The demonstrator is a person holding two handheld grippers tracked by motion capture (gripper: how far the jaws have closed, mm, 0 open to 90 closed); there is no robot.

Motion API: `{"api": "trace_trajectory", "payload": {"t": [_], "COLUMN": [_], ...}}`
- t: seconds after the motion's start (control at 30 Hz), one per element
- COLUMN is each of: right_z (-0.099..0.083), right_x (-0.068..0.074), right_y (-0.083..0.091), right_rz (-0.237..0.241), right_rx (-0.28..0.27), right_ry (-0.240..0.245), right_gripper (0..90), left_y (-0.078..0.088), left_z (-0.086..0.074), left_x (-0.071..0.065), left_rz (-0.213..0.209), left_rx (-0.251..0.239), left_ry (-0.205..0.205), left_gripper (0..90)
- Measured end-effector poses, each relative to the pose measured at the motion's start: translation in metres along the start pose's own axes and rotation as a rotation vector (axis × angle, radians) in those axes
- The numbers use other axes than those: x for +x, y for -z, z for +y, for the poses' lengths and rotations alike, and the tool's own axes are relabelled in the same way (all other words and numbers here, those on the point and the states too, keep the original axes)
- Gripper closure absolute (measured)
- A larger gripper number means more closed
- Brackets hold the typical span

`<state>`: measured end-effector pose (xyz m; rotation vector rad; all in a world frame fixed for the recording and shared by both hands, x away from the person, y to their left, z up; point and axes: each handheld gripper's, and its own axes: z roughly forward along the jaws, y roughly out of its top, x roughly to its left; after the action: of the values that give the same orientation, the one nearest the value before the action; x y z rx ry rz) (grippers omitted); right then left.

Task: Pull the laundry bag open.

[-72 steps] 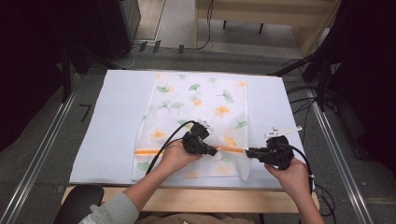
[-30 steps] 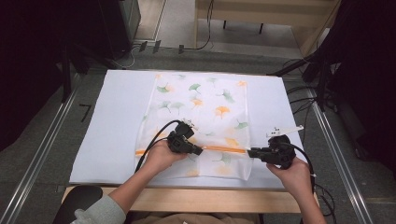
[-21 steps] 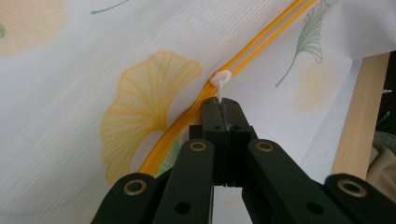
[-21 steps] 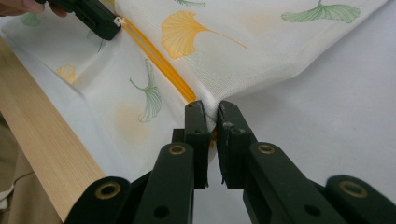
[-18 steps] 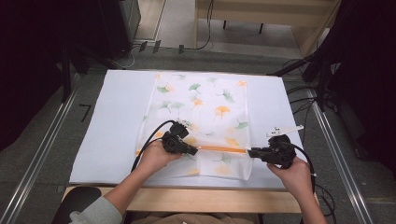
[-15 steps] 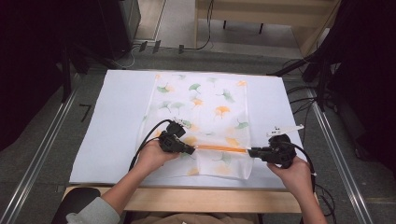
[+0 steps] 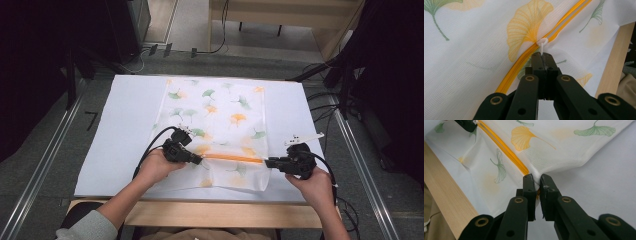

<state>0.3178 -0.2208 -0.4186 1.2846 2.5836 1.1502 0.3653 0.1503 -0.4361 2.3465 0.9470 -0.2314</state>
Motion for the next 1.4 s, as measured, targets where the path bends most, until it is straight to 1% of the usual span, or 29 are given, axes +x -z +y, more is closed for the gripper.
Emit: {"api": "trace_trajectory", "payload": {"t": [0.07,0.1,0.23,0.5,0.6,0.8,0.83,0.87,0.97,1.0,1.03,1.07,1.1,1.17,1.2,1.4], "right_z": [0.0,0.0,-0.001,-0.001,-0.001,-0.001,-0.001,-0.001,-0.001,-0.001,-0.001,-0.001,-0.001,-0.001,-0.001,0.0], "right_x": [0.0,0.0,0.0,0.0,0.0,-0.001,-0.001,-0.001,-0.001,-0.001,-0.002,-0.002,-0.002,-0.002,-0.002,-0.002], "right_y": [0.0,0.0,0.0,0.0,0.0,0.001,0.0,0.0,0.0,0.0,0.001,0.001,0.001,0.001,0.001,0.0], "right_rz": [-0.003,-0.003,-0.002,-0.003,-0.002,-0.001,-0.001,-0.002,-0.003,-0.002,-0.003,-0.004,-0.004,-0.003,-0.002,-0.002], "right_rx": [0.001,0.0,0.0,0.002,0.001,0.003,0.003,0.003,0.004,0.005,0.004,0.004,0.003,0.004,0.005,0.006], "right_ry": [-0.001,-0.006,-0.004,-0.002,0.0,0.0,0.001,0.001,0.0,-0.001,0.001,0.0,-0.001,-0.003,-0.003,-0.004], "right_gripper": [85.2,85.2,85.2,85.1,85.1,85.0,85.1,85.1,85.0,85.0,85.0,85.0,85.0,85.0,85.0,85.0], "left_y": [-0.001,-0.001,0.0,-0.003,-0.002,0.001,0.002,0.003,0.004,0.004,0.005,0.006,0.007,0.008,0.009,0.014], "left_z": [0.0,0.0,0.0,-0.001,-0.001,-0.003,-0.004,-0.005,-0.007,-0.007,-0.008,-0.009,-0.011,-0.012,-0.013,-0.017], "left_x": [0.001,0.001,0.002,0.004,0.004,0.006,0.007,0.008,0.008,0.009,0.008,0.009,0.01,0.011,0.011,0.014], "left_rz": [-0.005,-0.009,-0.013,-0.022,-0.025,-0.017,-0.021,-0.02,-0.015,-0.016,-0.021,-0.018,-0.017,-0.016,-0.015,-0.017], "left_rx": [-0.003,-0.012,-0.017,-0.006,-0.01,-0.005,-0.006,-0.006,-0.006,-0.005,-0.01,-0.005,-0.006,-0.002,-0.005,-0.013], "left_ry": [0.001,0.005,0.002,0.009,0.011,0.01,0.017,0.013,0.021,0.02,0.028,0.025,0.034,0.028,0.039,0.047], "left_gripper": [90.0,90.0,90.0,90.0,90.0,90.0,90.0,90.0,90.0,90.0,90.0,90.0,90.0,90.0,90.0,90.0]}}
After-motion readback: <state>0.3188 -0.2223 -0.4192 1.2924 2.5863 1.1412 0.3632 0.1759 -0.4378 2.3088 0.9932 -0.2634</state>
